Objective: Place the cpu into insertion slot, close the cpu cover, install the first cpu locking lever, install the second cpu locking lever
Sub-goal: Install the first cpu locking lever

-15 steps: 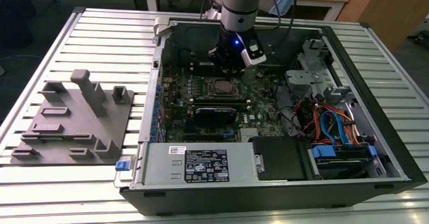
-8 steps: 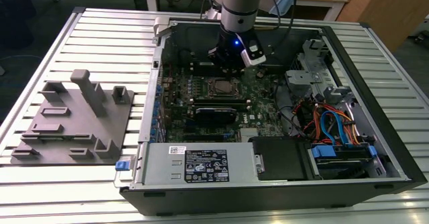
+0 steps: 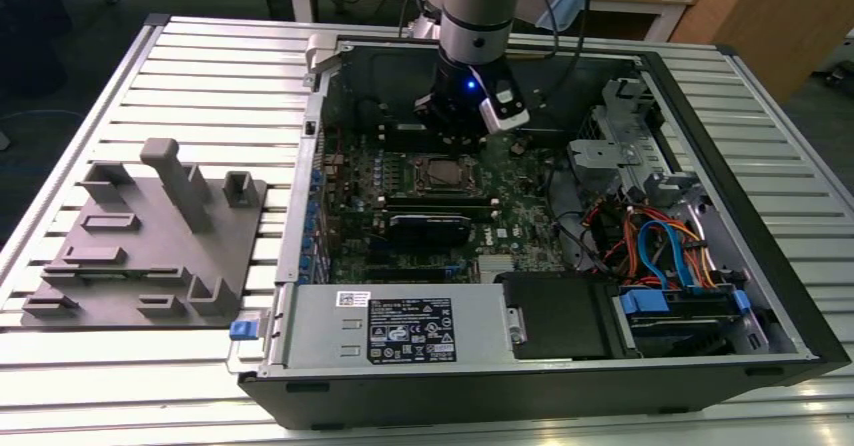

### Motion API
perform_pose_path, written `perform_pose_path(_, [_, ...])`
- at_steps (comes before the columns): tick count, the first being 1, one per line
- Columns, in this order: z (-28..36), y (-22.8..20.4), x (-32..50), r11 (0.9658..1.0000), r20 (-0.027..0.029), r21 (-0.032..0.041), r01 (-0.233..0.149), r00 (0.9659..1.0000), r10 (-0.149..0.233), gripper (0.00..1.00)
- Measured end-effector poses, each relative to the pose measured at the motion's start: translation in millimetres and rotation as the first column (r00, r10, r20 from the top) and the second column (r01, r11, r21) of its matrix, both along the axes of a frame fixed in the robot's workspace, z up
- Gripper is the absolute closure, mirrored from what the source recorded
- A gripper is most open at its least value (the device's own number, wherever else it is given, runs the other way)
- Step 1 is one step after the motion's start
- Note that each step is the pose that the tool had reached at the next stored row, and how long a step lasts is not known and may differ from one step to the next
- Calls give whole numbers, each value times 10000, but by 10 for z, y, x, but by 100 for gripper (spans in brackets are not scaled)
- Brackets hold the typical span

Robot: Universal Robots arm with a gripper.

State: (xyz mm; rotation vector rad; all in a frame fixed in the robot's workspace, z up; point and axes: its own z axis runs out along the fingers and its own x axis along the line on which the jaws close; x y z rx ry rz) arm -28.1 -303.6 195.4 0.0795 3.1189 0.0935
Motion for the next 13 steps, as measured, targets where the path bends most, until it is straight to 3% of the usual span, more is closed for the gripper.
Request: perform_pose_path(13, [61,0,0,10000,-3,33,0,10000,0,90])
